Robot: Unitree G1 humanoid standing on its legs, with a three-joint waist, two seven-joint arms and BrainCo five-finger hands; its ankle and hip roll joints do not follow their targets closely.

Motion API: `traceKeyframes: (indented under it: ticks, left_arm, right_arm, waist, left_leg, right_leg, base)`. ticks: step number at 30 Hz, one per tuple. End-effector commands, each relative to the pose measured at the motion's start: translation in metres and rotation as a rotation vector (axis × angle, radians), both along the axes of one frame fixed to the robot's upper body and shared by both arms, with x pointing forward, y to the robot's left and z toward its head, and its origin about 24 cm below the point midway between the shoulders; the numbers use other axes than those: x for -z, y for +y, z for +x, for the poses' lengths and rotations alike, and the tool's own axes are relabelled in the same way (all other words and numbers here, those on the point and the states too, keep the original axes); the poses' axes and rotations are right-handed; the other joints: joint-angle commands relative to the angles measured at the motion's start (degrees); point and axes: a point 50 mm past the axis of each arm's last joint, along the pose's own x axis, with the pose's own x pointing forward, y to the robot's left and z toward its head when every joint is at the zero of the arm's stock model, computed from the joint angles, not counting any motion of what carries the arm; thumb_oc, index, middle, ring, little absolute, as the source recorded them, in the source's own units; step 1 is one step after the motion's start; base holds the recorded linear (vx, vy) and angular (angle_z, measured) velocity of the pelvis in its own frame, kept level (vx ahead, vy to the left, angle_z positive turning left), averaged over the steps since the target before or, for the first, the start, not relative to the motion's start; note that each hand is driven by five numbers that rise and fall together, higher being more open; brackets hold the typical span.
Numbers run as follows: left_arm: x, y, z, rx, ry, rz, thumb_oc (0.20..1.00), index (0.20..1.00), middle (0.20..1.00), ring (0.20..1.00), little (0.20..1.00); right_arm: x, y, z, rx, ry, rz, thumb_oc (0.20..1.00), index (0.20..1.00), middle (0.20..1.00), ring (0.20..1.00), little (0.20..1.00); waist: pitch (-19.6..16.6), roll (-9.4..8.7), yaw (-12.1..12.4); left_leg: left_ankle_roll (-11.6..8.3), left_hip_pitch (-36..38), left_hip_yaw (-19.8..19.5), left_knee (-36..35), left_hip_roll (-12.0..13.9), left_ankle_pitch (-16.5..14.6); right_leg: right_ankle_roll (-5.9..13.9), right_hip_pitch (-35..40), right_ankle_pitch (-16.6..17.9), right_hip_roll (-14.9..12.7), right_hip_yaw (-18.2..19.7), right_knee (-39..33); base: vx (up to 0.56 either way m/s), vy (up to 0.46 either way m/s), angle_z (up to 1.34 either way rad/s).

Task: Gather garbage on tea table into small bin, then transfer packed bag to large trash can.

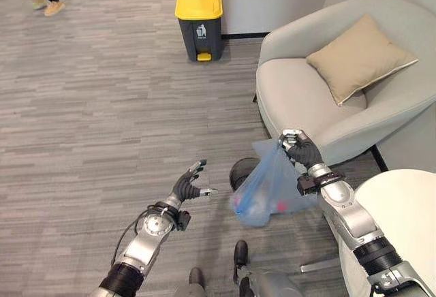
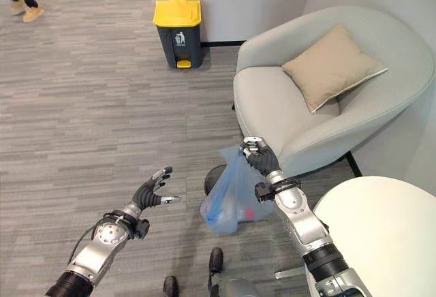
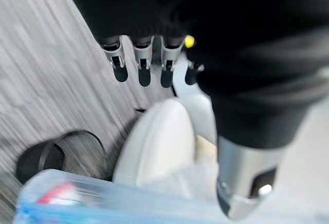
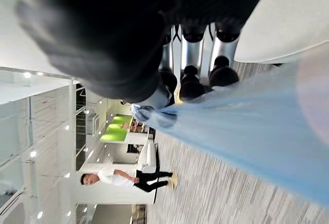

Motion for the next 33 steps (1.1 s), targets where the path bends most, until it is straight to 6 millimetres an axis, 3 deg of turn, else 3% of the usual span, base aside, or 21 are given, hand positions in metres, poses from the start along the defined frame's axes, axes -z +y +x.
traceKeyframes:
  ticks: [1,11,25,33]
  left_arm:
    - [-0.008,0.0,-0.007,0.087,-0.069,0.065,1.0,1.0,1.0,1.0,1.0]
    - [-0.022,-0.011,-0.002,0.121,-0.129,0.042,1.0,1.0,1.0,1.0,1.0]
    - [-0.018,-0.049,0.01,0.182,-0.134,0.067,1.0,1.0,1.0,1.0,1.0]
    - [-0.025,-0.05,0.019,0.118,-0.22,0.142,1.0,1.0,1.0,1.0,1.0]
  right_arm:
    - [-0.021,0.007,-0.01,-0.05,-0.114,0.136,0.2,0.2,0.2,0.2,0.2]
    - [-0.031,0.031,-0.015,-0.187,-0.14,0.161,0.2,0.2,0.2,0.2,0.2]
    - [-0.056,0.09,0.0,-0.325,-0.17,0.267,0.2,0.2,0.2,0.2,0.2]
    - [-0.078,0.114,-0.003,-0.405,-0.227,0.353,0.2,0.2,0.2,0.2,0.2]
  waist:
    - [-6.2,-1.47,0.6]
    - [-8.1,-1.89,0.1]
    - [-8.7,-2.59,0.8]
    - [-8.7,-3.71,2.0]
  left_leg:
    - [0.57,-3.2,1.4,0.9,-1.3,-0.5]
    - [1.09,-0.4,2.6,-1.2,-1.8,-0.4]
    - [1.51,0.9,2.9,-1.2,-1.8,-0.8]
    - [1.54,0.8,2.4,-1.2,-1.7,-0.8]
  right_leg:
    - [8.48,4.1,-9.4,-5.7,1.0,3.1]
    - [9.32,5.9,-8.8,-6.1,2.1,2.6]
    - [9.53,7.7,-8.4,-6.4,2.7,1.7]
    - [9.6,7.8,-8.2,-6.4,2.4,1.6]
  base:
    - [0.02,0.066,-0.19]
    - [0.02,0.036,-0.09]
    - [0.01,0.009,-0.04]
    - [0.0,0.0,0.0]
